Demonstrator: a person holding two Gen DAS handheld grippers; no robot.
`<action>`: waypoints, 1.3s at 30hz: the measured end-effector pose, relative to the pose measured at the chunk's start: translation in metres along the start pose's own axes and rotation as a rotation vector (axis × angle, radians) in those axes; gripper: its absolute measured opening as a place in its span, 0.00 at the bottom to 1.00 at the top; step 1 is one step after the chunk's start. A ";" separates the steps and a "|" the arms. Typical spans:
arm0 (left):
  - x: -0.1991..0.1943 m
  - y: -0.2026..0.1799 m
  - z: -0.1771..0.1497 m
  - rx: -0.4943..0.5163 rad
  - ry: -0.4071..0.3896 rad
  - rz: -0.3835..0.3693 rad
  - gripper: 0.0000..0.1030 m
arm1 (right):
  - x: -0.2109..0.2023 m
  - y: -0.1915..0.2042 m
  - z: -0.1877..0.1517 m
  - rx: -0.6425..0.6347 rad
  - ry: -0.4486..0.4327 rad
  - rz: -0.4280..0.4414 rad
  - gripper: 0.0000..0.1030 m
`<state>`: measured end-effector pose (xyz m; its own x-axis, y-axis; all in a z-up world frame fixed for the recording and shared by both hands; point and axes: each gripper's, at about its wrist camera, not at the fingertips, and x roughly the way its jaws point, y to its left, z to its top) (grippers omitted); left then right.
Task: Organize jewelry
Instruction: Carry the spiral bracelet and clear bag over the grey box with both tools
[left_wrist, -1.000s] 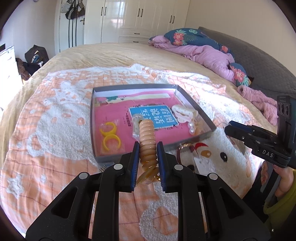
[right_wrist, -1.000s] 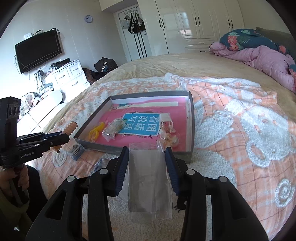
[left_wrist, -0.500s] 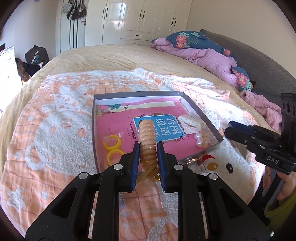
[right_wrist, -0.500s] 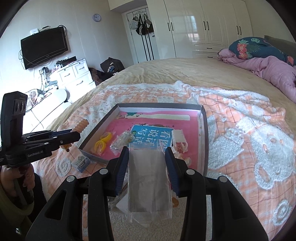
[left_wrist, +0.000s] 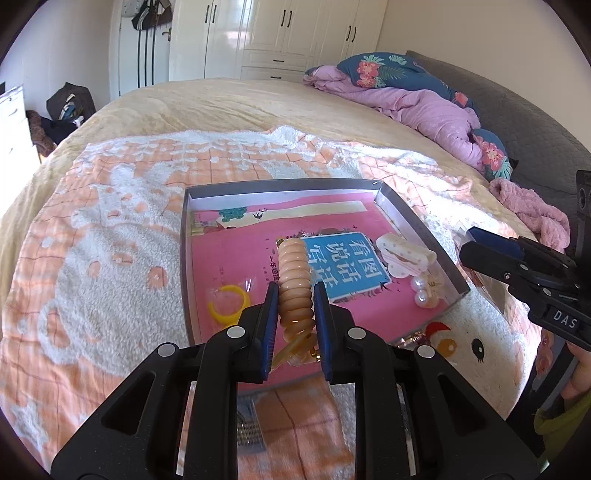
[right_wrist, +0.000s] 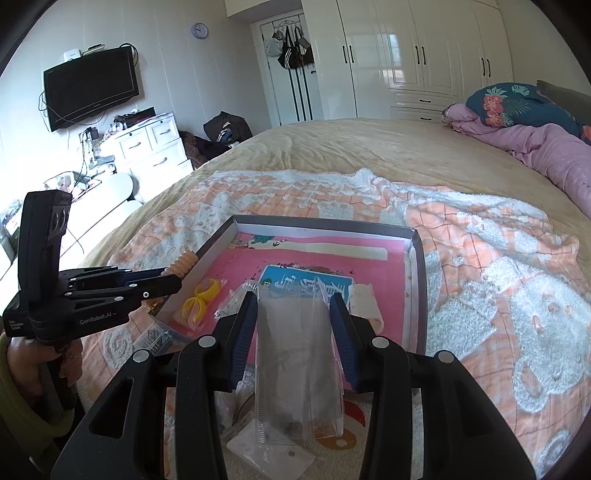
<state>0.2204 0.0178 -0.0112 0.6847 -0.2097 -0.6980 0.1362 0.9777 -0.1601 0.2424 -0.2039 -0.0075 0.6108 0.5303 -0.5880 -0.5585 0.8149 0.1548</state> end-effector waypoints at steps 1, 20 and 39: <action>0.002 0.000 0.002 0.001 0.003 0.000 0.12 | 0.003 0.000 0.002 -0.004 0.001 0.000 0.38; 0.051 0.009 0.006 0.021 0.064 0.013 0.12 | 0.054 -0.004 0.015 -0.025 0.052 -0.007 0.38; 0.063 0.010 0.000 0.013 0.092 0.005 0.12 | 0.093 -0.002 0.002 -0.048 0.145 -0.018 0.38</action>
<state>0.2647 0.0145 -0.0569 0.6171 -0.2047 -0.7598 0.1427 0.9787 -0.1478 0.3013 -0.1554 -0.0609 0.5355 0.4738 -0.6991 -0.5765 0.8100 0.1073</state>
